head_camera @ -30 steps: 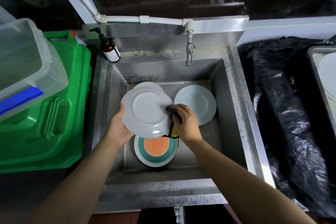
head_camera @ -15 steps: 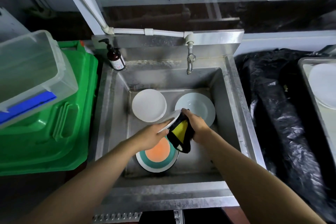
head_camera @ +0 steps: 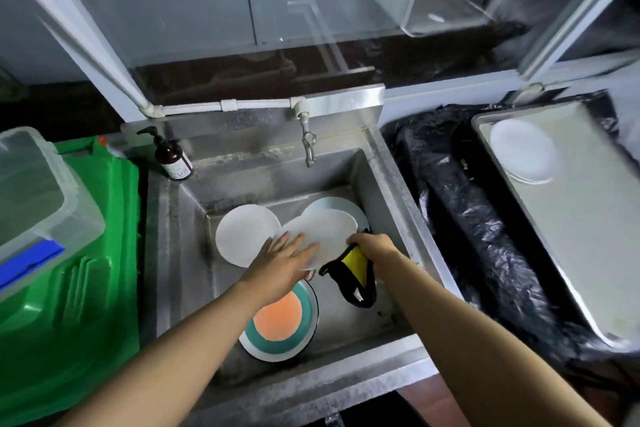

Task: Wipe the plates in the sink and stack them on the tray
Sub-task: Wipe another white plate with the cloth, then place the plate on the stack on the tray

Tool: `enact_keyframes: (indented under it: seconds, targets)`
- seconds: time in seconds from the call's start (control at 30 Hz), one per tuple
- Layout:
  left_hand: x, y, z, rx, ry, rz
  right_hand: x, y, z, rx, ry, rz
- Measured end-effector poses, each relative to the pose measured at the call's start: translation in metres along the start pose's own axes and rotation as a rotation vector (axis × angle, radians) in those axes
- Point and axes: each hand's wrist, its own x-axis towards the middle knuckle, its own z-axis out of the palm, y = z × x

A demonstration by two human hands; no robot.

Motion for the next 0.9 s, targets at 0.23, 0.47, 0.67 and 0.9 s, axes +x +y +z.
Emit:
enact_keyframes:
  seconds: [0.23,0.47,0.67,0.9]
  targets:
    - [0.044,0.021,-0.052,-0.001,0.102,0.020,-0.023,-0.025,-0.098,0.212,0.218,-0.079]
    - [0.110,0.085,-0.087,-0.121,0.018,-0.019,-0.023,-0.048,-0.223,0.423,0.378,-0.106]
    - [0.171,0.164,-0.109,-0.106,0.085,-0.027,-0.002,-0.060,-0.326,0.595,0.456,-0.143]
    - [0.249,0.236,-0.105,-0.085,0.010,-0.086,0.058,-0.065,-0.423,0.701,0.490,-0.061]
